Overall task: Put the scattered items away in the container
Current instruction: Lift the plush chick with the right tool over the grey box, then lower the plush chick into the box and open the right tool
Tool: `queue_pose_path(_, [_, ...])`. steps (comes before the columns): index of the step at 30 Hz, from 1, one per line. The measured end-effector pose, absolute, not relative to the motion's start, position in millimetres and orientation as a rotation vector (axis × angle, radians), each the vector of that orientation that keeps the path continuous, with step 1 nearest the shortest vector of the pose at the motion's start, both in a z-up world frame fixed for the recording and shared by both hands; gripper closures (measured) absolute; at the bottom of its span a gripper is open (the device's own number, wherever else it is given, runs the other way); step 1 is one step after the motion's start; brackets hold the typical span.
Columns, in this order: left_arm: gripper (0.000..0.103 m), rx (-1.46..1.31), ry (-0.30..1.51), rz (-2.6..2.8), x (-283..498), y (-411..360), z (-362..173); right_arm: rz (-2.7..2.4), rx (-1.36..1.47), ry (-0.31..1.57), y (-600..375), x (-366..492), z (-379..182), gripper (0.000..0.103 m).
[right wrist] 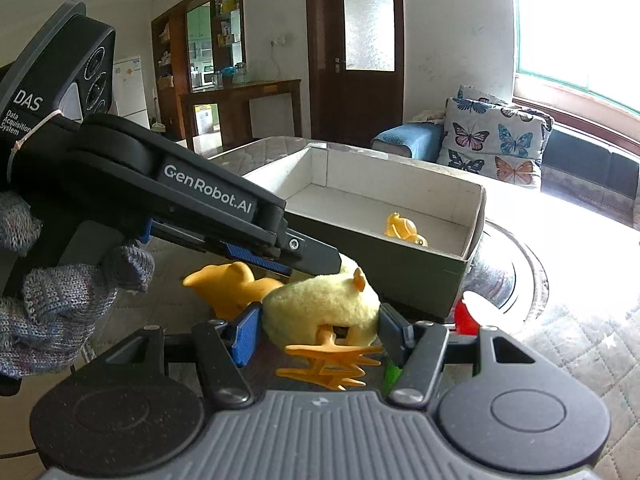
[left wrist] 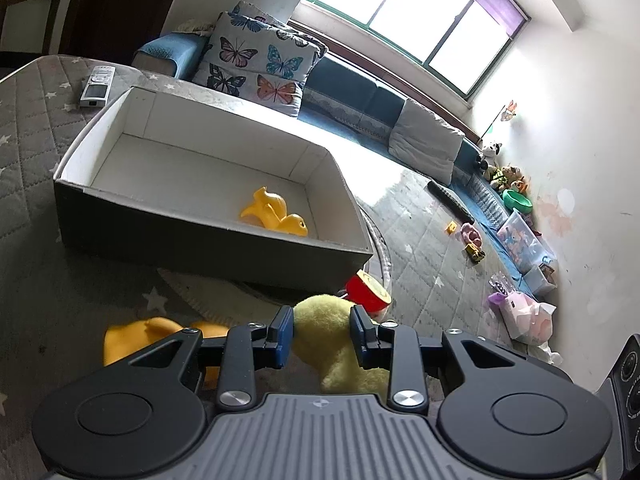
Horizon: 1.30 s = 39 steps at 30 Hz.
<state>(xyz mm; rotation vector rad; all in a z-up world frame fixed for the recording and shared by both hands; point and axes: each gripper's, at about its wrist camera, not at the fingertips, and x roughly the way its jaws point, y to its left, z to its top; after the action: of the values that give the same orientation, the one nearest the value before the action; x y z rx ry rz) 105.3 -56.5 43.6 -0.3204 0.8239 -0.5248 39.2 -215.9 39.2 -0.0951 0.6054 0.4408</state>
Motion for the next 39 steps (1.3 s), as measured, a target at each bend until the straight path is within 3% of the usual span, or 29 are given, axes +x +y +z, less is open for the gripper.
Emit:
queue_pose_path(8, [0.07, -0.299, 0.806, -0.53, 121, -64, 52, 0.426, -0.095, 0.585, -222, 53, 46, 0.041])
queue_pose_path(12, [0.077, -0.287, 0.802, -0.527, 133, -70, 54, 0.423, -0.1, 0.57, -225, 64, 50, 0.041])
queue_pose_path(17, [0.078, -0.285, 0.8, -0.525, 152, -76, 56, 0.4, -0.105, 0.574, -226, 84, 52, 0.041])
queue_pose_path(39, [0.078, -0.271, 0.77, -0.517, 173, -84, 67, 0.387, -0.126, 0.508, -228, 97, 56, 0.041])
